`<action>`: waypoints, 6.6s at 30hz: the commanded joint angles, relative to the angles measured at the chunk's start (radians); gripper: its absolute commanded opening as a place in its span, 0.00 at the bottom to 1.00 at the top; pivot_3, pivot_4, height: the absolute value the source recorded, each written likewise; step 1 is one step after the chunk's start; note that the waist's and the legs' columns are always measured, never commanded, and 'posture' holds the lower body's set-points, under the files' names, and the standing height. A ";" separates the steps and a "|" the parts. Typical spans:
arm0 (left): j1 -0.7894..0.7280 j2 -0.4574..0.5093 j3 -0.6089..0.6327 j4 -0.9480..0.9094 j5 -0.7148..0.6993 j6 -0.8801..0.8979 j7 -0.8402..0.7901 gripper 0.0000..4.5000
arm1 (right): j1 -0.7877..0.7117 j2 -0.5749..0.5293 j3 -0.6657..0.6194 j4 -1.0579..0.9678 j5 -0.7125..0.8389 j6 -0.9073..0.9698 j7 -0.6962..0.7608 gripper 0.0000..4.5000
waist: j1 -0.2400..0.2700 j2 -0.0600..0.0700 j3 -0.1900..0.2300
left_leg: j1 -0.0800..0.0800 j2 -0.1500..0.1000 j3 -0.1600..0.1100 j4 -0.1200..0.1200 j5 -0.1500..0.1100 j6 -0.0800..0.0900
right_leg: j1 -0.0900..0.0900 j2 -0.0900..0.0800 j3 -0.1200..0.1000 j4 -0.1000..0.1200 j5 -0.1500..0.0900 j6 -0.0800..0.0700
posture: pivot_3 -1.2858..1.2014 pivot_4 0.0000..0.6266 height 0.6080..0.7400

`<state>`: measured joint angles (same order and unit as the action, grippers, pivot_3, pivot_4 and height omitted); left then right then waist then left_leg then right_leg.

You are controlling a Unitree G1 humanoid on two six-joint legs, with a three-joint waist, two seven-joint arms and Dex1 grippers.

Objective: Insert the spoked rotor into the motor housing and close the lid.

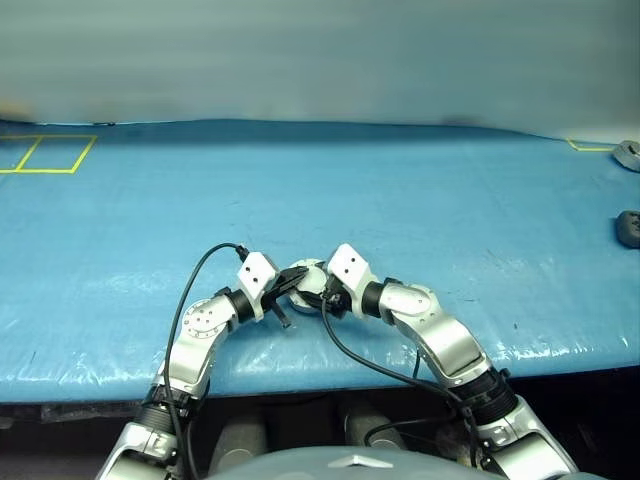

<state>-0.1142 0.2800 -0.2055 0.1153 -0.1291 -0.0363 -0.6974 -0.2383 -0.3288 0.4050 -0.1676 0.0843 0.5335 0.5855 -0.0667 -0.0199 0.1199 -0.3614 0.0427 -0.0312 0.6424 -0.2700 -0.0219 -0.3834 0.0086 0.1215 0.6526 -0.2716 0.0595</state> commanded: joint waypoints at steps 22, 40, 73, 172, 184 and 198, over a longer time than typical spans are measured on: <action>-0.019 0.002 -0.031 0.100 0.042 0.028 0.009 0.00 | 0.127 0.050 -0.172 -0.122 0.105 -0.163 -0.041 0.99 | 0.035 0.007 0.008 | -0.021 -0.007 -0.002 -0.013 0.000 0.001 | -0.012 -0.003 -0.001 -0.010 0.004 0.006 | 0.52 0.24 1.00; 0.000 0.010 -0.026 0.089 0.057 0.024 0.011 0.00 | 0.227 0.122 -0.601 -0.178 0.778 0.386 -0.120 0.99 | 0.044 0.010 0.011 | -0.025 -0.018 -0.010 -0.013 -0.005 0.008 | -0.012 -0.017 -0.010 -0.010 0.000 0.009 | 0.52 0.24 1.00; 0.276 0.201 0.176 -0.368 -0.232 0.147 -0.155 0.00 | 0.033 -0.058 -0.082 -0.109 0.186 -0.062 0.018 0.99 | 0.033 0.015 0.026 | -0.038 -0.017 -0.024 0.006 -0.004 0.006 | -0.013 -0.020 -0.024 -0.004 0.001 0.009 | 0.52 0.24 1.00; 0.157 0.089 0.061 -0.382 -0.180 0.222 -0.053 0.00 | 0.160 -0.063 -0.103 0.090 0.033 0.114 -0.103 0.67 | 0.029 0.000 0.015 | -0.001 -0.017 -0.025 0.010 -0.004 0.006 | 0.016 -0.019 -0.024 0.007 -0.012 0.005 | 0.52 0.24 1.00; 0.162 0.089 0.063 -0.367 -0.173 0.202 -0.047 0.00 | 0.158 -0.099 -0.088 0.122 0.010 0.056 -0.070 0.67 | 0.027 0.000 0.015 | -0.001 -0.017 -0.025 0.004 -0.005 0.005 | 0.015 -0.017 -0.024 0.006 -0.011 0.006 | 0.52 0.24 1.00; 0.167 0.099 0.067 -0.334 -0.162 0.169 -0.055 0.00 | 0.161 -0.032 -0.139 0.207 0.018 -0.050 -0.120 0.67 | 0.028 -0.003 0.013 | 0.002 -0.013 -0.024 0.006 -0.002 0.003 | 0.015 -0.022 -0.022 0.006 -0.014 0.002 | 0.52 0.24 1.00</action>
<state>0.0583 0.3778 -0.1469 -0.2083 -0.2897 0.1587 -0.7459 -0.1224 -0.3237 0.2589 -0.1299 0.1847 0.4148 0.5148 -0.0382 -0.0233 0.1333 -0.3591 0.0297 -0.0556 0.6485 -0.2717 -0.0186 -0.3681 -0.0148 0.0991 0.6583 -0.2860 0.0616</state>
